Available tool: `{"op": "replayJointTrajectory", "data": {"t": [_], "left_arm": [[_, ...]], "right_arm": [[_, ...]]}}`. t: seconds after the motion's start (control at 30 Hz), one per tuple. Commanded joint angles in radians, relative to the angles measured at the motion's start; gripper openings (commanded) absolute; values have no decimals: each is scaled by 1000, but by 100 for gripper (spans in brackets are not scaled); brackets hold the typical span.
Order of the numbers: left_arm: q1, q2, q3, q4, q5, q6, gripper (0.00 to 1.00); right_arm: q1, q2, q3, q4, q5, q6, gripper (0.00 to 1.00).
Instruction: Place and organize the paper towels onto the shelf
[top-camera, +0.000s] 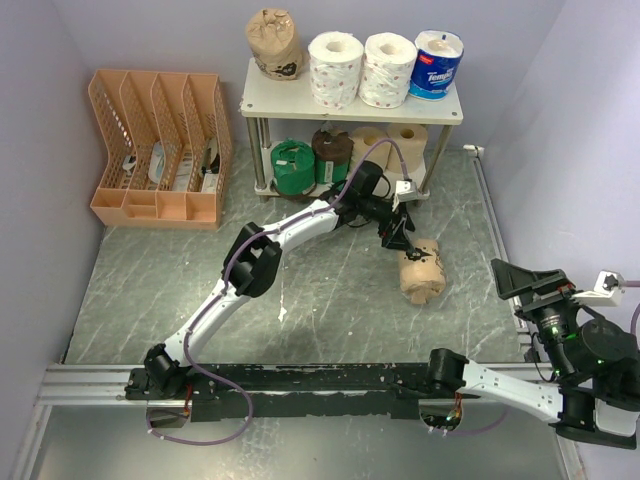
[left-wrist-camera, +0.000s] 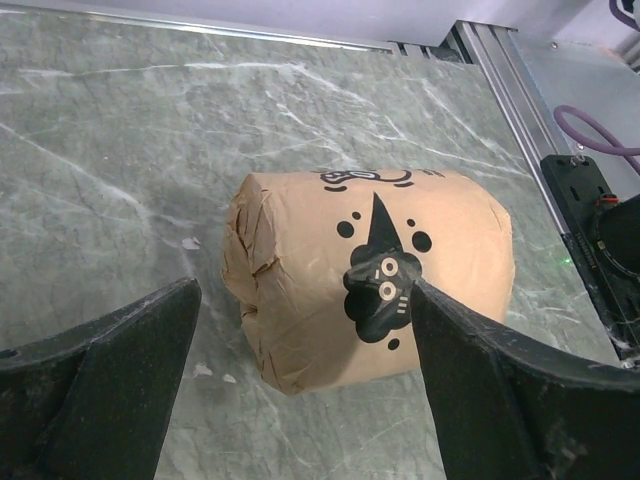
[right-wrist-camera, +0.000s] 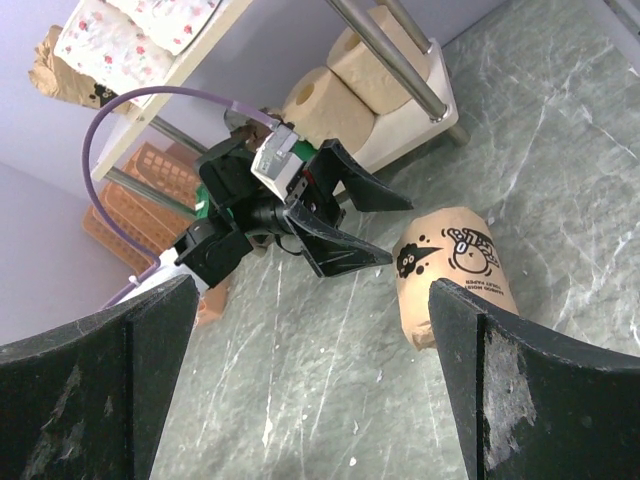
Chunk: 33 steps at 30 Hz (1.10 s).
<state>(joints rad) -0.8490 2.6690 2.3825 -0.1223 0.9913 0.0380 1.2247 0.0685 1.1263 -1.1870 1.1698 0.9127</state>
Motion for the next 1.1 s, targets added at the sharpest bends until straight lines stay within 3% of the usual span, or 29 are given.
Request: {"op": "replayJointTrajectory", "data": {"t": [0.0, 0.2, 0.6, 0.73, 0.77, 0.87, 0.9, 1.07], "left_arm": [[-7, 8, 38, -53, 67, 29, 95], [-6, 20, 49, -128, 101, 38, 92], [-20, 51, 58, -279, 15, 173, 93], [-35, 43, 39, -304, -22, 226, 89], [-39, 43, 41, -307, -28, 231, 85], [-49, 42, 48, -325, -46, 259, 46], [-52, 38, 44, -330, -48, 269, 38], [-63, 10, 6, -332, -46, 309, 9]], "right_arm": [[-2, -35, -18, 9, -6, -16, 100], [-3, -50, -27, 3, -13, -10, 100], [-5, -58, -12, -10, -15, -26, 100], [-4, -61, -10, -33, -12, -14, 100], [-4, -61, -9, -39, -10, -10, 100], [-5, -62, -7, -49, -9, -5, 100], [-4, -62, -4, -50, -9, -6, 100], [-5, -63, 7, -59, -10, -7, 100]]}}
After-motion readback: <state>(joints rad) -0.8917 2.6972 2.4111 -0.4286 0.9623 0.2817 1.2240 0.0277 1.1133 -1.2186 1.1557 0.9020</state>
